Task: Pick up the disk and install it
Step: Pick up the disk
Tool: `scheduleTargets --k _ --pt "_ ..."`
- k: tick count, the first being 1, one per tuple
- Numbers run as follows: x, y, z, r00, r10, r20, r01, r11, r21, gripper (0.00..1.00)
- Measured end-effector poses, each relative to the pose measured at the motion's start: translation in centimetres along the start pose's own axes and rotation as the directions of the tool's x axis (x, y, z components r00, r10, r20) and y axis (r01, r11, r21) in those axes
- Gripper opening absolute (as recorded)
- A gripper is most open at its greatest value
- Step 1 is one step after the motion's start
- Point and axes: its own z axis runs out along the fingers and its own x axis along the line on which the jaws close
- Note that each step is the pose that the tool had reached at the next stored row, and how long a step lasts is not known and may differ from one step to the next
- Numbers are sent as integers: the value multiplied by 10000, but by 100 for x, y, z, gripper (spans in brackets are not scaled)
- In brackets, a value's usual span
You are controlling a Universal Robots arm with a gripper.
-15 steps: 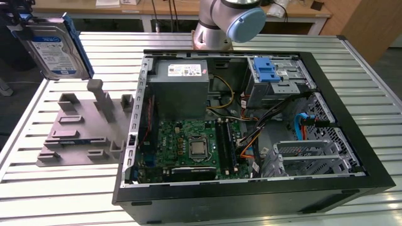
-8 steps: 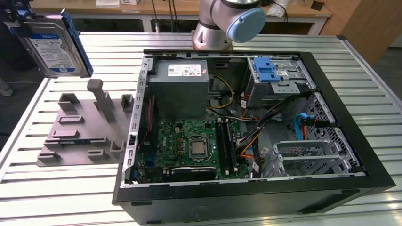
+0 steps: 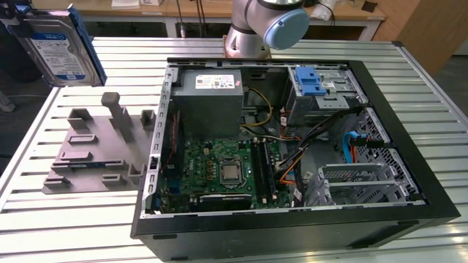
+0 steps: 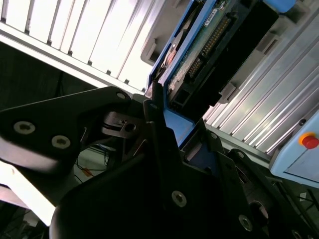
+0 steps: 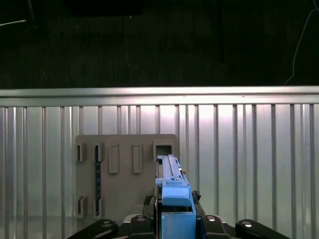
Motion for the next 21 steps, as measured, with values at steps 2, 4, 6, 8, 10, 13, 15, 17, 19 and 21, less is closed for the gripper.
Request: scheduleTargets --k 2,4,6,8,10,13,15,17,19,21 --pt "0 0 -27 10000 -1 1 1 10000 2 36" --pt "-1 0 -58 10000 -1 0 1 10000 2 36" --pt "-1 0 -89 10000 -1 1 1 10000 4 36" --pt "-1 0 -123 10000 -1 1 1 10000 3 36" --pt "-1 0 -154 10000 -1 0 1 10000 3 36" --pt "-2 0 -199 10000 0 1 0 10000 5 36" --pt "-4 0 -232 10000 0 1 0 10000 5 36" --pt "-4 1 -265 10000 -1 1 1 10000 6 36" --pt "-5 0 -300 10000 -1 0 1 10000 6 36" --pt "-5 1 -330 10000 -1 1 1 10000 8 36"
